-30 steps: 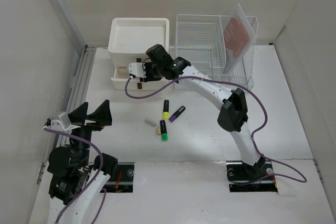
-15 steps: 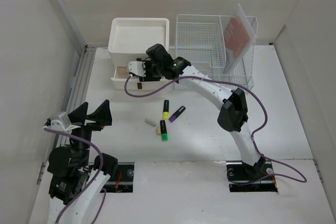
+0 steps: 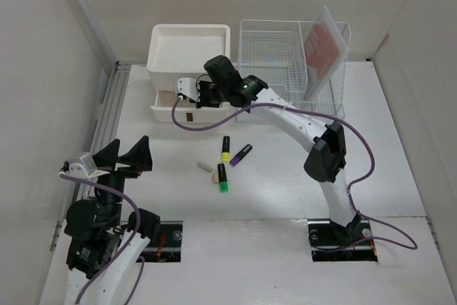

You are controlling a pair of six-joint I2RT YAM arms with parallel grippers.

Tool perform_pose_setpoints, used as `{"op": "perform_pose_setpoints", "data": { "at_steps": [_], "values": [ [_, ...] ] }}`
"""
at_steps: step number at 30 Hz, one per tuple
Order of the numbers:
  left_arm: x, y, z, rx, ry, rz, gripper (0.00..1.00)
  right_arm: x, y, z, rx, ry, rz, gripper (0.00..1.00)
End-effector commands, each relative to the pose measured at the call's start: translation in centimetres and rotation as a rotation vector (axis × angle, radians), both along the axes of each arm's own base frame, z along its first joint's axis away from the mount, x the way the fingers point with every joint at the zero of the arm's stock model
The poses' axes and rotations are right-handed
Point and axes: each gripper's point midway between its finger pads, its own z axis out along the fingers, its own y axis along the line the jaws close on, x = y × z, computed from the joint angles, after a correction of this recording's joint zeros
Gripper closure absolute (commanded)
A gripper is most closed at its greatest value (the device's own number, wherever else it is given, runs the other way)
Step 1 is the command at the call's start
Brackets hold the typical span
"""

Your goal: Organize the desk

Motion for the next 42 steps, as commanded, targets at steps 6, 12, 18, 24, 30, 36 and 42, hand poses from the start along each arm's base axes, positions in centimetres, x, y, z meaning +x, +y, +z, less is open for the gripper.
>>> {"op": "perform_pose_setpoints", "data": {
  "at_steps": [6,12,18,24,30,36,42],
  "values": [
    [-0.6,0.1,1.4,-0.023,-0.064,-0.009,0.0,-8.7,1.4,4.2,0.171,0.109,0.271,1.0],
    [-0.9,0.2,1.5,-0.026,-0.073,-0.009,0.0,-9.1,2.8,-1.1,0.083,0.152,0.239,1.0],
    [-0.9,0.2,1.5,-0.026,-0.073,-0.009,0.0,-6.4,4.0,-4.5,0.072,0.138,0.055,1.0],
    [-0.9,0.2,1.5,-0.026,-0.073,-0.009,0.0,-3.4,4.0,-4.8,0.075,0.073,-0.084,1.0],
    [-0.9,0.2,1.5,-0.026,-0.073,-0.009,0.0,-1.2,3.6,-5.1,0.077,-0.013,-0.202,1.0],
    [-0.6,0.1,1.1,-0.023,-0.064,-0.009,0.0,-0.4,3.9,-4.7,0.096,-0.105,-0.29,1.0],
    [-0.6,0.1,1.1,-0.023,-0.064,-0.009,0.0,0.4,3.6,-5.4,0.076,-0.144,-0.354,1.0]
  ]
}}
